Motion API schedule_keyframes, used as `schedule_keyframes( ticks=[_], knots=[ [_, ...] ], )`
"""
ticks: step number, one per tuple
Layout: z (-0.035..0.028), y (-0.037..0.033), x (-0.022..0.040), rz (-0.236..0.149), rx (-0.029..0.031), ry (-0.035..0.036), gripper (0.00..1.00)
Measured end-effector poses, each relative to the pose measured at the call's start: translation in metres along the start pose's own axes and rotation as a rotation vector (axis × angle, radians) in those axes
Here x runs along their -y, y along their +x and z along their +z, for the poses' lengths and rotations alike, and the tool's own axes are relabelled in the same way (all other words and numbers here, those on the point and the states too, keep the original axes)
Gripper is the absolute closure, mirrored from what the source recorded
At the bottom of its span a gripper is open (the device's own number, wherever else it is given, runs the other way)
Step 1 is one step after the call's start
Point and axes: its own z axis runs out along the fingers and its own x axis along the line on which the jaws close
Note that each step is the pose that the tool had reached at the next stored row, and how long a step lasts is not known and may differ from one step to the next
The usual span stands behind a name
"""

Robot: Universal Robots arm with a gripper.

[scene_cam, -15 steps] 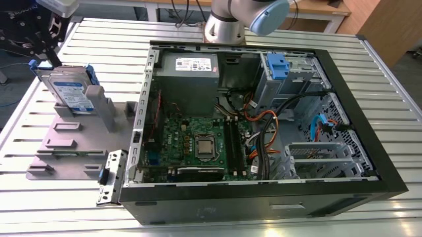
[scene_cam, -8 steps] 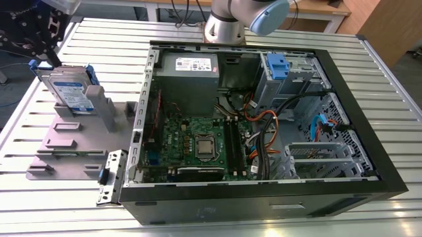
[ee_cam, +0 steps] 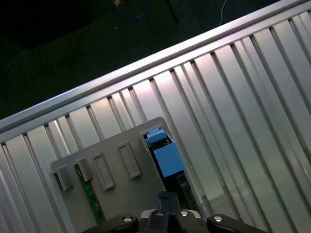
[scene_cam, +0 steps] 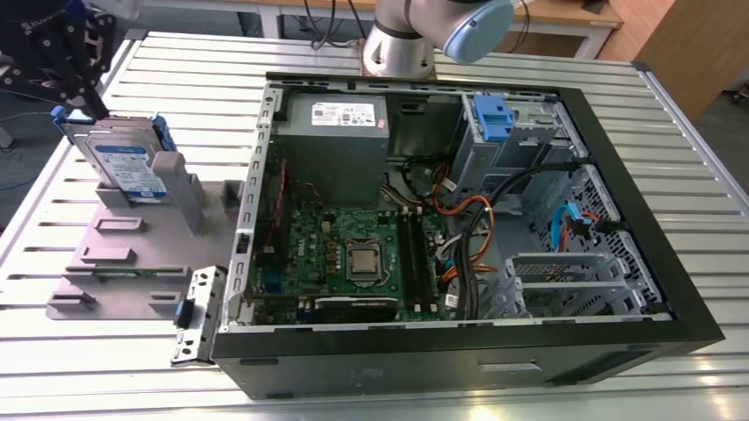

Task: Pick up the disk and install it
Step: 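Pick up the disk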

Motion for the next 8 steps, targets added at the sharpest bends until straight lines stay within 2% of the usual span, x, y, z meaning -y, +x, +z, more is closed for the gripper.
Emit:
schedule_keyframes(
  ticks=[6,8],
  knots=[
    [0.0002,0.0000,0.0001,-0.099,-0.0044,-0.0025,0.89],
    [0.0002,0.0000,0.0000,-0.118,-0.0052,-0.0030,0.89]
  ],
)
